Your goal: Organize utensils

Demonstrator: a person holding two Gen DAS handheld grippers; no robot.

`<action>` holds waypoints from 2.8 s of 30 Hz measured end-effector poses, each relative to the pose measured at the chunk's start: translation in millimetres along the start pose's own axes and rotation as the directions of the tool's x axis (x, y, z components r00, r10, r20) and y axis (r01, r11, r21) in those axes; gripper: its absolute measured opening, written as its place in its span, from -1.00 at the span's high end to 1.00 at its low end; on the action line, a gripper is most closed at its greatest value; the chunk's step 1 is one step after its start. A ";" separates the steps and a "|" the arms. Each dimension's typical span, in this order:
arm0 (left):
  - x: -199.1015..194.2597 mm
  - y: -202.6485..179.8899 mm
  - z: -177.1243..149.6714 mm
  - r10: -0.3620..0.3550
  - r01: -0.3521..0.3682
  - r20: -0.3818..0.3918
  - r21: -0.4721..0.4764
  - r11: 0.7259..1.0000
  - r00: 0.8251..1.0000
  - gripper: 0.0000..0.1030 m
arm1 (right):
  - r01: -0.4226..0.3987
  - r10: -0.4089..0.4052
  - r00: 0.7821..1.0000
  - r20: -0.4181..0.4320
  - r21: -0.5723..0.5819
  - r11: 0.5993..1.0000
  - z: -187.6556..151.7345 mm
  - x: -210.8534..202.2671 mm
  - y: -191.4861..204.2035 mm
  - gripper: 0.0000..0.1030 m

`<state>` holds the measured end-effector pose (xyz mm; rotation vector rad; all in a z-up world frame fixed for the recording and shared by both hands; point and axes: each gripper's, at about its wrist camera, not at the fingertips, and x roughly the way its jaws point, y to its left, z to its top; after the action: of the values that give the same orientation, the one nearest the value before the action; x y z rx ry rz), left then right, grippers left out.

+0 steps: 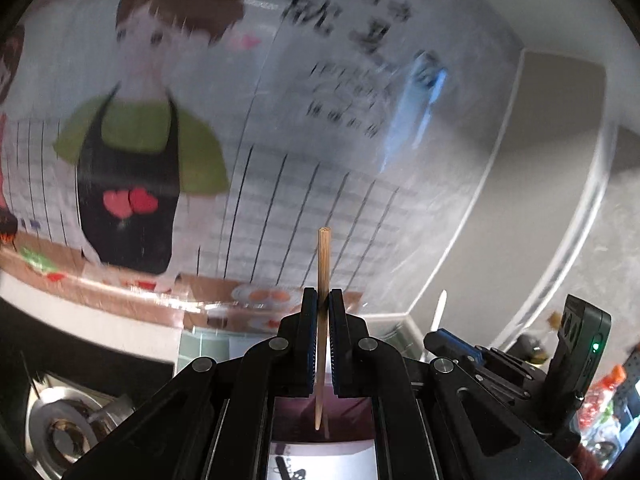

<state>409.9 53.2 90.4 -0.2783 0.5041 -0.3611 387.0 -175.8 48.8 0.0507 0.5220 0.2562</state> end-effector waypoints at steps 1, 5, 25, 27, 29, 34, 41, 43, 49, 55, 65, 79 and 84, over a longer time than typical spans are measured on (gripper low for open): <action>11.0 5.7 -3.9 -0.002 0.002 -0.016 -0.016 1.000 1.000 0.90 | 0.007 -0.007 1.000 -0.012 0.007 1.000 -4.5 7.4 -3.1 0.83; 35.3 18.5 -16.6 0.019 -0.022 -0.065 -0.045 0.999 0.998 0.90 | 0.023 -0.020 0.998 -0.064 0.044 0.999 -19.6 31.7 -15.7 0.83; -33.4 35.0 -88.9 0.050 -0.064 -0.163 -0.083 0.995 0.985 0.03 | 0.047 -0.043 0.986 -0.159 0.020 0.999 -65.3 -42.7 -23.8 0.57; -46.7 34.2 -103.5 0.073 -0.085 -0.188 -0.055 0.995 0.979 -0.03 | 0.030 -0.034 0.981 -0.192 -0.021 0.999 -78.9 -57.7 -17.5 0.57; -60.0 33.1 -123.4 0.112 -0.117 -0.217 -0.011 0.993 0.970 -0.07 | 0.000 -0.010 0.971 -0.238 -0.043 0.999 -95.3 -68.3 -11.7 0.57; -79.8 38.6 -169.8 0.181 -0.177 -0.290 0.038 0.983 0.940 -0.18 | 0.028 -0.046 0.925 -0.378 -0.054 0.998 -145.6 -73.2 -6.6 0.57; -97.2 73.2 -212.0 0.217 -0.271 -0.353 -0.111 0.956 0.910 -0.26 | -0.046 -0.010 0.865 -0.502 -0.099 0.994 -200.9 -72.7 13.4 0.56; -100.8 76.2 -213.4 0.228 -0.282 -0.354 -0.108 0.953 0.907 -0.27 | -0.044 -0.007 0.857 -0.515 -0.085 0.995 -203.6 -73.5 11.4 0.57; -107.2 83.3 -216.5 0.225 -0.293 -0.359 -0.149 0.944 0.906 -0.32 | 0.064 0.022 0.839 -0.544 0.138 0.988 -210.0 -58.2 -27.0 0.56; -109.0 77.2 -222.6 0.223 -0.291 -0.381 -0.131 0.948 0.897 -0.32 | 0.088 0.026 0.837 -0.546 0.182 0.979 -215.0 -45.0 -28.5 0.56; -120.1 87.3 -231.4 0.252 -0.334 -0.405 -0.146 0.931 0.879 -0.32 | 0.096 -0.022 0.838 -0.545 0.108 0.990 -210.2 -22.4 -14.8 0.56; -105.8 77.5 -238.3 0.254 -0.339 -0.433 -0.132 0.931 0.865 -0.33 | 0.075 -0.087 0.862 -0.500 -0.044 0.996 -208.3 -6.8 12.9 0.58; -95.0 68.4 -236.2 0.240 -0.320 -0.445 -0.112 0.941 0.863 -0.34 | 0.054 -0.091 0.865 -0.494 -0.089 0.995 -210.6 -11.5 12.6 0.78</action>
<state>229.2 112.8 -92.0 -0.2988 1.0034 -0.0834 269.4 -170.2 -126.6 -0.1103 1.0295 0.2125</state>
